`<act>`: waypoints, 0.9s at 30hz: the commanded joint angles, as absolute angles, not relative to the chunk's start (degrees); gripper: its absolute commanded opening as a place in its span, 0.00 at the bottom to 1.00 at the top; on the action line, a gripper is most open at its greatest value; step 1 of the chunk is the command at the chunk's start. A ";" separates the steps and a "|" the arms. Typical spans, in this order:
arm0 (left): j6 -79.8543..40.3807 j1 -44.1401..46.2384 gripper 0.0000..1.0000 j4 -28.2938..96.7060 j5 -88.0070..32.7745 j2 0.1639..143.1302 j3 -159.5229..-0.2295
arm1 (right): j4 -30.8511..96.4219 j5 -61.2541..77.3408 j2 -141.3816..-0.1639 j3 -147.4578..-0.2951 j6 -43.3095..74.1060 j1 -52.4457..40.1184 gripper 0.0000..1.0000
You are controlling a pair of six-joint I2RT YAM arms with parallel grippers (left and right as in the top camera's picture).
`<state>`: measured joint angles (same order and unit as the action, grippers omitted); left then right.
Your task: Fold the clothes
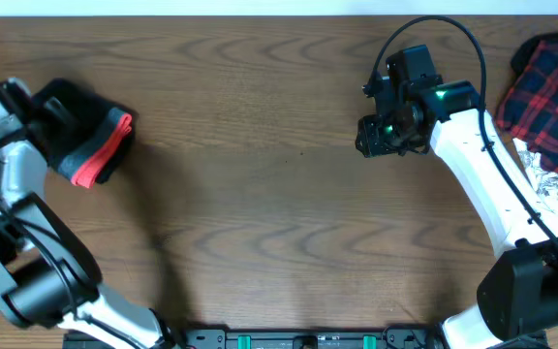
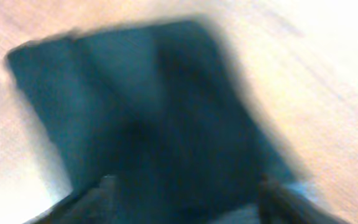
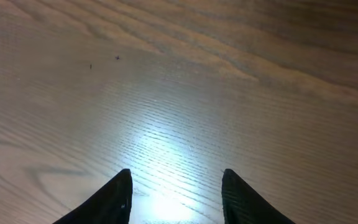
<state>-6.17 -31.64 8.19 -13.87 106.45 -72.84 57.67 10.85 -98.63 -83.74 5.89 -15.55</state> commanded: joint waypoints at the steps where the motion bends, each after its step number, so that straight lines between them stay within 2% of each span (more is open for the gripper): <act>1: -7.66 -26.39 0.12 5.78 -17.47 100.86 -74.35 | 57.63 10.94 -98.15 -84.31 6.35 -15.07 0.45; 2: -7.57 -24.56 0.06 4.36 -17.02 100.49 -74.35 | 57.63 10.94 -98.15 -84.31 6.35 -15.07 0.45; 11: -6.55 -12.29 0.06 -2.66 2.31 104.77 -74.37 | 58.08 10.94 -98.15 -84.31 6.33 -15.07 0.45; 27: -6.07 -12.36 0.06 -1.74 5.45 117.45 -74.37 | 59.44 10.94 -98.15 -84.31 5.50 -15.07 0.46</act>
